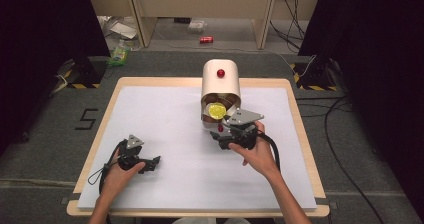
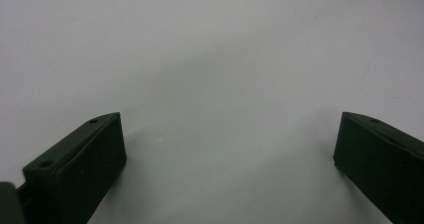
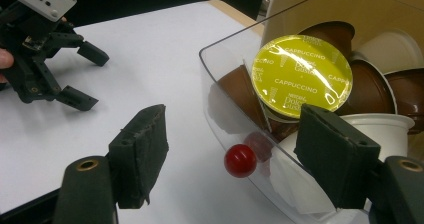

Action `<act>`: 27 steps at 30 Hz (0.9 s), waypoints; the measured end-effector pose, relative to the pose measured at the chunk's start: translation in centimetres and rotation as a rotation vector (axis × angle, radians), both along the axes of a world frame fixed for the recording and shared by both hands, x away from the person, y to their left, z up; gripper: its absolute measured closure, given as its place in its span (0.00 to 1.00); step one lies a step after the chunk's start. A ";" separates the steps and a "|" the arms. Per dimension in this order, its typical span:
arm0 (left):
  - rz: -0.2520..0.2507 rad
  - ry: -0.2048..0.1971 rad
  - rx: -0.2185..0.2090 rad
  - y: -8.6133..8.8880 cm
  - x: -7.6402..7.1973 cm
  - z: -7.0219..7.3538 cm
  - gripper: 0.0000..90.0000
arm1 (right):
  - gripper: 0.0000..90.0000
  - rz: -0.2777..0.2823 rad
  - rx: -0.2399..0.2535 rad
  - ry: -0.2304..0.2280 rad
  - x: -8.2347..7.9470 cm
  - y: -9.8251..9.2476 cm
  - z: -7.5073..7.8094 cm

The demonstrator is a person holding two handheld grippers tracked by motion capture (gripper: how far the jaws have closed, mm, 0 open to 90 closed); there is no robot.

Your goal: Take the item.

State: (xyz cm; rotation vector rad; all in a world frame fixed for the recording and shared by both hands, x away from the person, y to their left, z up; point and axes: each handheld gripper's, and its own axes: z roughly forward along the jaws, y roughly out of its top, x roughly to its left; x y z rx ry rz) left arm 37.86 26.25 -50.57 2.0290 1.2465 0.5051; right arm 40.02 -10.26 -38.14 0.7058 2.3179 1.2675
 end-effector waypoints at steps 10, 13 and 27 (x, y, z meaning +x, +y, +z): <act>0.000 0.000 0.000 0.0 0.0 0.0 0.00 | 0.33 0.015 -0.014 0.004 -1.1 -0.2 -0.3; 0.000 0.000 0.000 0.0 0.0 0.0 0.00 | 0.34 0.019 -0.015 0.008 -1.5 -0.2 -0.4; 0.000 0.000 0.000 0.0 0.0 0.0 0.00 | 0.37 0.021 -0.033 0.011 -2.1 -0.4 -0.5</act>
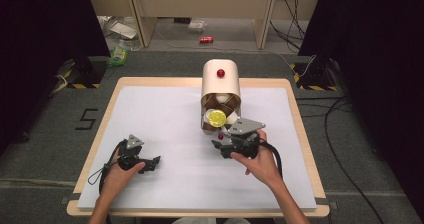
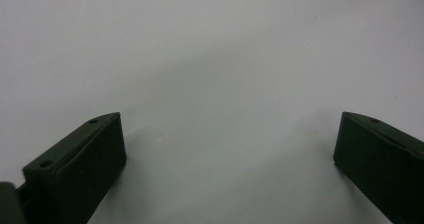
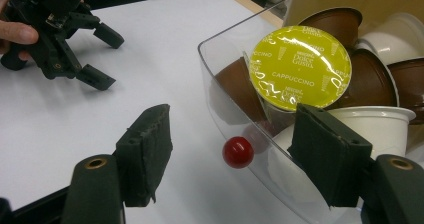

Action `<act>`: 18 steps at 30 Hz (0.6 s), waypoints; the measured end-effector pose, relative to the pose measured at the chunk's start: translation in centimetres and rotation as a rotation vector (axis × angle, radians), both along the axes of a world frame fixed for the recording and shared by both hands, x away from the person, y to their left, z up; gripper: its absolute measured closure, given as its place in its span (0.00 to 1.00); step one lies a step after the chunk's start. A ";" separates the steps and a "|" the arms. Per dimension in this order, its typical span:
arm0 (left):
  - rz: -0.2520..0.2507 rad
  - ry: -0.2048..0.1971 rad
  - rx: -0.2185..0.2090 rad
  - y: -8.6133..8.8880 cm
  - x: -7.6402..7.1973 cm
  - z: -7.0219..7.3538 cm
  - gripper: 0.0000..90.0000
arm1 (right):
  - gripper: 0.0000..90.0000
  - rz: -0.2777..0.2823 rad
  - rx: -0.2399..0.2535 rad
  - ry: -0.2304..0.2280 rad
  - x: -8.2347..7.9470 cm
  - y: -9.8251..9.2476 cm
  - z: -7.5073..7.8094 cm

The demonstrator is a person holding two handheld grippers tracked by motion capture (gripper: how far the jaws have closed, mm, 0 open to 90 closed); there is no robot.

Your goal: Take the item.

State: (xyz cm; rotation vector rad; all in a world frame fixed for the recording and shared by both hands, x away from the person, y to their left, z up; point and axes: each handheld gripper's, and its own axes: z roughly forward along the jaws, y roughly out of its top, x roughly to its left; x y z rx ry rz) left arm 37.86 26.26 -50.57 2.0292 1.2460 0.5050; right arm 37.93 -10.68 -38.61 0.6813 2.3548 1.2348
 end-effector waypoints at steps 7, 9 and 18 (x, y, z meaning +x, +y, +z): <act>0.000 0.000 -0.001 0.0 0.0 0.0 0.00 | 0.37 0.002 -0.003 0.009 -0.2 0.0 0.0; 0.000 0.000 -0.001 0.0 0.0 0.0 0.00 | 0.37 0.001 0.004 0.011 -0.2 -0.1 0.1; 0.000 0.000 0.000 0.0 0.0 0.0 0.00 | 0.39 -0.026 0.037 -0.034 -0.1 0.1 1.2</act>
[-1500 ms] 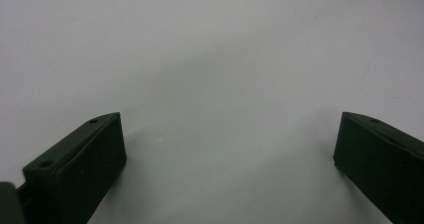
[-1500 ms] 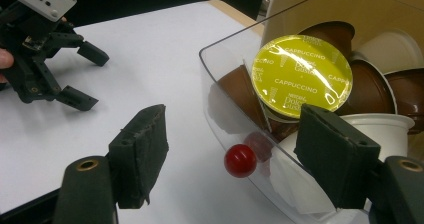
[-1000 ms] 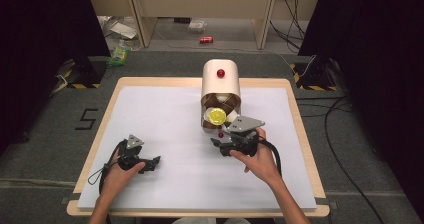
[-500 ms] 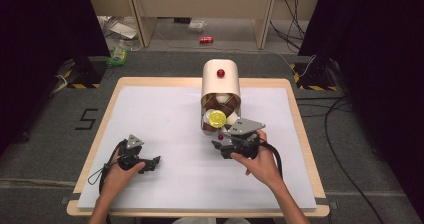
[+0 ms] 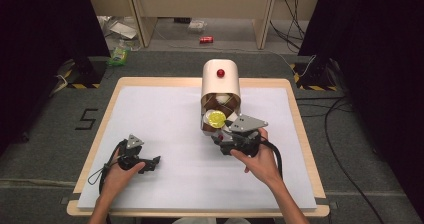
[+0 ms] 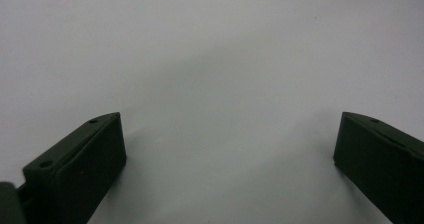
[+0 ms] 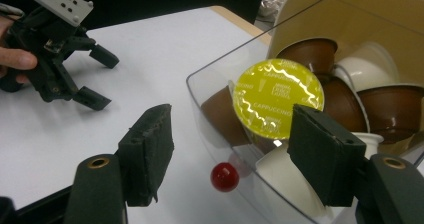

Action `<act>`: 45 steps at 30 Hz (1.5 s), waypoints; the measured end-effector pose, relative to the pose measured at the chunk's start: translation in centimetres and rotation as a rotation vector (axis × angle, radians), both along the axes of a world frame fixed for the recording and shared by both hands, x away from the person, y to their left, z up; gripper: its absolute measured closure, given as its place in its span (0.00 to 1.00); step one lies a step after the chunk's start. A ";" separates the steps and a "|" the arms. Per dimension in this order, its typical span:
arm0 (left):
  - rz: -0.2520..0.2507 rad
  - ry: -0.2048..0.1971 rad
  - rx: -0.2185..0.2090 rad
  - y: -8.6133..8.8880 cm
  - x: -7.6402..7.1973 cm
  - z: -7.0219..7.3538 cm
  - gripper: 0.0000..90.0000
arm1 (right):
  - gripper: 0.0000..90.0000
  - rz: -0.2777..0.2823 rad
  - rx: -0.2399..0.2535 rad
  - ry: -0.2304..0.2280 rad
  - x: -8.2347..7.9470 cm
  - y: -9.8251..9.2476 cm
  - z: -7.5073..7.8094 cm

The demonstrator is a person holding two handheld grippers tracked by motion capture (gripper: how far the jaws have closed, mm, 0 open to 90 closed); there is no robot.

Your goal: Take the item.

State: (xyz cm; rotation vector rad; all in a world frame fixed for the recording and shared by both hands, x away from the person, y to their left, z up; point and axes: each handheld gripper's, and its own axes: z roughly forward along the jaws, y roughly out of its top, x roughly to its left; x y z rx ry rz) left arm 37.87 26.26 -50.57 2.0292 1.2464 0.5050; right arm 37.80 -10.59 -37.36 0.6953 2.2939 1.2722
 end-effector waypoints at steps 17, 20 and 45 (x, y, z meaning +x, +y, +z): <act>0.000 0.000 0.000 0.0 0.0 0.0 0.00 | 0.41 -0.066 -0.012 -0.031 2.2 1.2 1.1; 0.000 0.000 0.000 0.0 0.0 0.0 0.00 | 0.41 -0.069 -0.011 -0.026 2.6 1.6 1.1; 0.000 0.000 0.000 0.0 0.0 0.0 0.00 | 0.41 -0.125 -0.071 -0.019 4.5 3.0 0.2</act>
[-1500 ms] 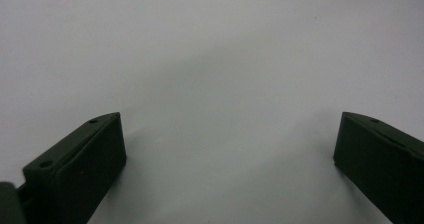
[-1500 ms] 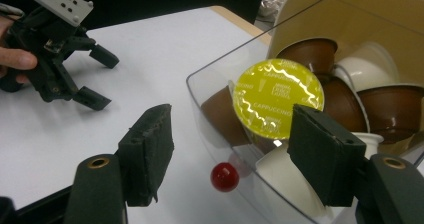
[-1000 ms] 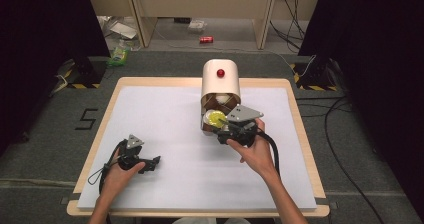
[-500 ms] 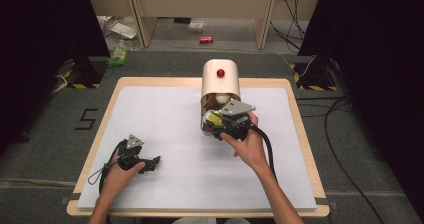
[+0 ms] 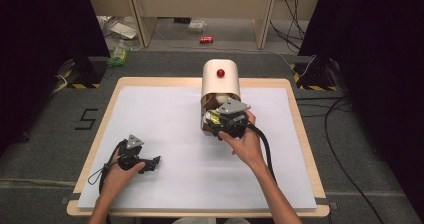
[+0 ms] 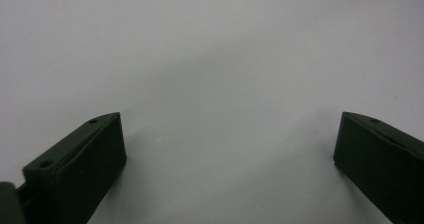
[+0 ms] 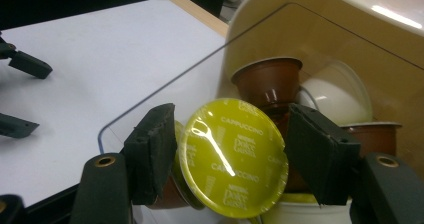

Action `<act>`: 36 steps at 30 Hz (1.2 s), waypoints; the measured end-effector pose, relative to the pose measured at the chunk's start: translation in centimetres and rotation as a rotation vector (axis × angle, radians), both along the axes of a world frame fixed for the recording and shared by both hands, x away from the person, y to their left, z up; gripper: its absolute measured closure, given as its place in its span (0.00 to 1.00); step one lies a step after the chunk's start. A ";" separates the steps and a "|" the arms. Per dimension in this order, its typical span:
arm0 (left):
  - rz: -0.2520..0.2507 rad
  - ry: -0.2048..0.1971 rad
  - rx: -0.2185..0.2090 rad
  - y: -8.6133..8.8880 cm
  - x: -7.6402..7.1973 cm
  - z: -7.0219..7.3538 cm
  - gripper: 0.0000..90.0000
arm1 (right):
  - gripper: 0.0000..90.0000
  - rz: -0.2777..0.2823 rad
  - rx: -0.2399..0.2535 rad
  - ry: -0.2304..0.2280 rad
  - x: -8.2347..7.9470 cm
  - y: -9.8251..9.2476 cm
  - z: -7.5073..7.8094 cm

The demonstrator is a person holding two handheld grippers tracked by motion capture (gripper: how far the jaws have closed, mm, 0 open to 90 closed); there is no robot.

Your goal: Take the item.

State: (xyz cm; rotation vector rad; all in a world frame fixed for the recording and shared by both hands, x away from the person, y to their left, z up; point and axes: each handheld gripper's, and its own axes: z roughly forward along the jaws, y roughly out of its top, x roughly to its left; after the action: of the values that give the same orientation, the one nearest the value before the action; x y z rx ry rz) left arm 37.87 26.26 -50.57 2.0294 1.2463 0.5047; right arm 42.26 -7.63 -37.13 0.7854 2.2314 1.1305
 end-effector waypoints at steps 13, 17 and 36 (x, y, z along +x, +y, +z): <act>0.000 0.000 0.000 0.0 0.0 0.0 0.00 | 0.41 0.003 0.066 0.057 0.6 -1.2 -0.6; 0.000 0.000 0.000 0.0 0.0 0.0 0.00 | 0.41 0.009 0.075 0.060 0.9 -1.1 -0.7; 0.000 0.000 0.000 0.0 0.0 0.0 0.00 | 0.45 0.006 0.078 0.028 0.0 -1.9 0.2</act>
State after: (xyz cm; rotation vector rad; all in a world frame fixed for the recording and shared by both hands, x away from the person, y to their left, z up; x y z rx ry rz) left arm 37.87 26.26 -50.57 2.0296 1.2463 0.5049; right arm 42.28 -9.48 -36.89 0.8311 2.2252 1.2227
